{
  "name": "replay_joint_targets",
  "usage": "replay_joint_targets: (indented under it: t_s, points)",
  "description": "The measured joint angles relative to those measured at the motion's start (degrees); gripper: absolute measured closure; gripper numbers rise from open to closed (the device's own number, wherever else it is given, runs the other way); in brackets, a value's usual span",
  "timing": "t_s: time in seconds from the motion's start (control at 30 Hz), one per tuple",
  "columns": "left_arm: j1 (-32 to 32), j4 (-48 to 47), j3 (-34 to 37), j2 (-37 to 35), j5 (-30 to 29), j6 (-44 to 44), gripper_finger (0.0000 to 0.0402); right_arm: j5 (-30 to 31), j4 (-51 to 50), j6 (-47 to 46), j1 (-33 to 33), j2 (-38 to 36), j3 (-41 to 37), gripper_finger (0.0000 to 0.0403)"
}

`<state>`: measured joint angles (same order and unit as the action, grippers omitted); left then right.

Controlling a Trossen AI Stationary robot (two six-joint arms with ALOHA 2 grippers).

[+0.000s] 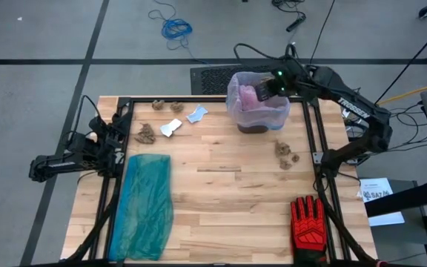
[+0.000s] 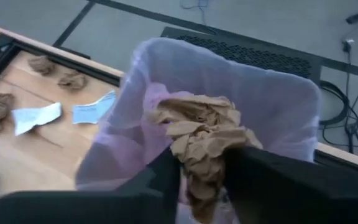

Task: Place trash/remove bag and relplace
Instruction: Put the brown napkin into the trash bin

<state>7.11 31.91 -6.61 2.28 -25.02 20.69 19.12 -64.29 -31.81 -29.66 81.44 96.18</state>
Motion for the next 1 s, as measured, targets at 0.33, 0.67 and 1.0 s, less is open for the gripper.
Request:
replay_joint_targets:
  t_s: [0.33,0.67,1.0]
  points:
    - [0.00,0.10,0.00,0.00,0.00,-0.02,0.0401,-1.00,-0.35,1.43,-0.43,-0.03,0.02,0.0122]
    - [-0.01,0.56,0.00,0.00,0.43,0.04,0.0402,-15.99,-24.00,-11.25,14.46,-0.33,-0.12,0.0132]
    - [-0.01,0.52,0.00,0.00,0.72,0.04,0.0402,-11.27,-22.96,-23.86,25.89,-1.52,-17.72,0.0171]
